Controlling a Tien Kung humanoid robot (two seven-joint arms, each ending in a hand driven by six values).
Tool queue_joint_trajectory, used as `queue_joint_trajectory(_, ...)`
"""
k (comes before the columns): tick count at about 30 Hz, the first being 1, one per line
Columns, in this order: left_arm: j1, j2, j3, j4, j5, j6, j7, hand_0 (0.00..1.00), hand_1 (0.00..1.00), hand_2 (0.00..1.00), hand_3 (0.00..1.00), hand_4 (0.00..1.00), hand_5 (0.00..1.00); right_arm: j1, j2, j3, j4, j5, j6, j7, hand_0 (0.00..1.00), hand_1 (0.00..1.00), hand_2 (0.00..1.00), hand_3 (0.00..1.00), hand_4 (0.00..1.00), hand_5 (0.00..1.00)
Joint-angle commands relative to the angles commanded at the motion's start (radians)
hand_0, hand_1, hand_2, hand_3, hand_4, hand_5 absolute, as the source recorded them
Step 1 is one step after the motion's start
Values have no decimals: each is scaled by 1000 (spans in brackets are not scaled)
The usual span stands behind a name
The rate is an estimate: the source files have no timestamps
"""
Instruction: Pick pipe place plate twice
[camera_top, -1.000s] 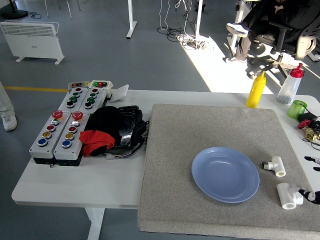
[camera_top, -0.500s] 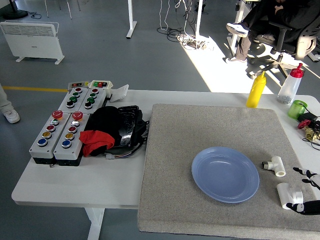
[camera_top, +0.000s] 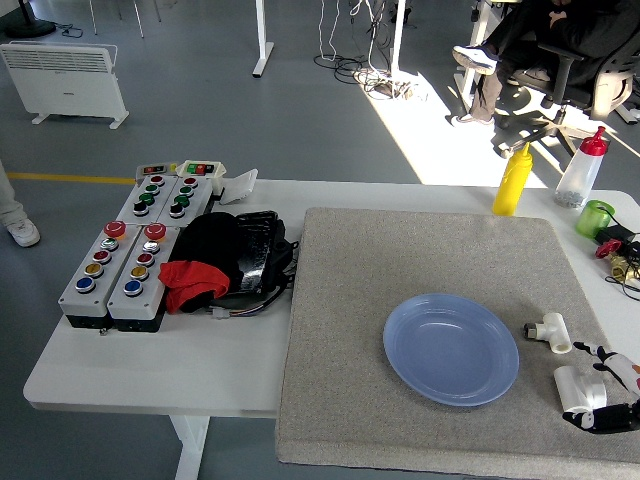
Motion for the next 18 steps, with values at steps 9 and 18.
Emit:
queue_joint_trajectory(9, -1, 0, 2, 1, -1, 0, -1, 683, 673, 704, 652, 374, 998, 15, 3, -44, -27, -50, -14, -7, 959, 853, 910, 851, 823, 305)
queue_joint_trajectory(18, -1, 0, 7, 0, -6, 3, 0, 682, 673, 704, 652, 374, 998, 19, 4, -60, -46, -71, -35, -9, 888, 830, 890, 825, 796, 290)
